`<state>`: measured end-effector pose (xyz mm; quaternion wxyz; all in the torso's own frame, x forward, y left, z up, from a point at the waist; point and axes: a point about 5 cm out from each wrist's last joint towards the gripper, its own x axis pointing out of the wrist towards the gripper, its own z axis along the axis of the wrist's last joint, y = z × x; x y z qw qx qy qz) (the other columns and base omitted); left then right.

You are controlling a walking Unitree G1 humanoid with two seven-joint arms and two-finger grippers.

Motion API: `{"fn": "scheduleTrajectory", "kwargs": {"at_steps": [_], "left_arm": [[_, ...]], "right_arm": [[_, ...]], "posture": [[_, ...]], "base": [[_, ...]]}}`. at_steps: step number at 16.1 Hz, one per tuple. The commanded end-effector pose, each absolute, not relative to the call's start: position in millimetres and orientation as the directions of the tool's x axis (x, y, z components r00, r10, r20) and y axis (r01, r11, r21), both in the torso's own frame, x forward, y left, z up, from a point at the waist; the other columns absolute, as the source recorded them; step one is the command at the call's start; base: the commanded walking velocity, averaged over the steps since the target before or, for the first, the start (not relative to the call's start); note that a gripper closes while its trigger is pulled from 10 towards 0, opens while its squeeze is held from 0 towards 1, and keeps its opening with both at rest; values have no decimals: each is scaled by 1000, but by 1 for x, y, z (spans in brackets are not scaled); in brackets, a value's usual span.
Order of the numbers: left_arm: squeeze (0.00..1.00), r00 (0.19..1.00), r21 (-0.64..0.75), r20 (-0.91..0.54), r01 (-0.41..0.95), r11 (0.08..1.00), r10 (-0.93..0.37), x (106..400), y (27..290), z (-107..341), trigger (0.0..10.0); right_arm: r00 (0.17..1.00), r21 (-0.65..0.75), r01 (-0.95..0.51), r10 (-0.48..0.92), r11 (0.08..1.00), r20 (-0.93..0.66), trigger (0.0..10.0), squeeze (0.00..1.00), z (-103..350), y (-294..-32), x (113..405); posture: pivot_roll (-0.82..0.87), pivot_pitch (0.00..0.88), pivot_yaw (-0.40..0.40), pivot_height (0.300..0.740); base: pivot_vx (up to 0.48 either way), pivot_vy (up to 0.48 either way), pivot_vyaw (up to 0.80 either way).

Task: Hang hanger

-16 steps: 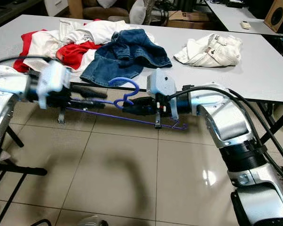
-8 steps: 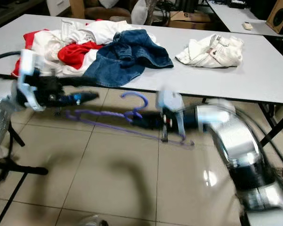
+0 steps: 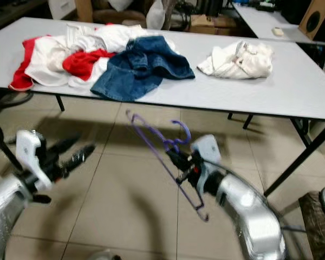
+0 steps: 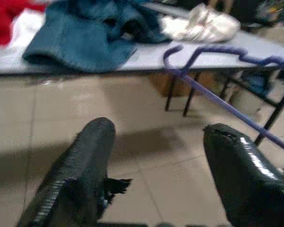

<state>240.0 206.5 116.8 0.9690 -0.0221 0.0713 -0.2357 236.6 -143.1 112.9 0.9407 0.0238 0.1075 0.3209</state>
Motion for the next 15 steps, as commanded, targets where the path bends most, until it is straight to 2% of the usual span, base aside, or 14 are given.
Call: {"fn": "scheduleTrajectory", "kwargs": {"at_steps": [1,2,3,4,7,8,9,11,12,15], "left_arm": [[408,914,-52,-107,388,920,-391,242,200,114,10000],[0,929,-53,-116,348,936,-352,243,199,107,10000],[0,937,-45,-133,320,946,-323,243,199,100,10000],[0,937,-16,-199,290,957,-287,238,187,76,10000],[0,930,-10,-182,323,946,-320,237,163,78,10000],[0,925,-13,-160,346,938,-343,243,157,80,10000],[0,924,-9,-169,347,938,-344,245,160,77,10000],[0,932,4,-163,330,944,-325,251,168,79,10000],[0,936,3,-153,320,947,-316,255,173,82,10000],[0,951,24,-142,280,960,-274,265,188,88,10000]], "right_arm": [[837,82,-512,518,855,-179,3961,0,109,-150,238],[876,69,-439,444,896,-189,10000,0,105,-155,241],[908,55,-365,368,929,-199,10000,0,101,-159,243],[954,-10,-173,165,985,-249,10000,0,93,-177,244],[966,-37,-137,126,990,-224,10000,0,96,-188,234],[960,3,-136,133,991,-245,10000,0,91,-189,222],[961,39,-133,138,990,-239,10000,0,89,-187,218],[976,63,-21,35,998,-215,10000,0,87,-192,217],[976,99,-6,27,995,-214,10000,0,88,-191,221],[980,80,-45,60,996,-191,10000,0,89,-185,230]], "posture": [[-69,30,-1,740],[-78,39,10,740],[-81,43,14,740],[-137,59,16,740],[-164,89,5,740],[-186,107,13,740],[-184,101,15,740],[-172,69,26,740],[-173,54,30,740],[-139,25,37,740]], "base": [[0,0,0],[0,0,0],[0,0,0],[0,0,0],[0,0,0],[0,0,0],[0,0,0],[0,0,0],[0,0,0],[0,0,0]]}}
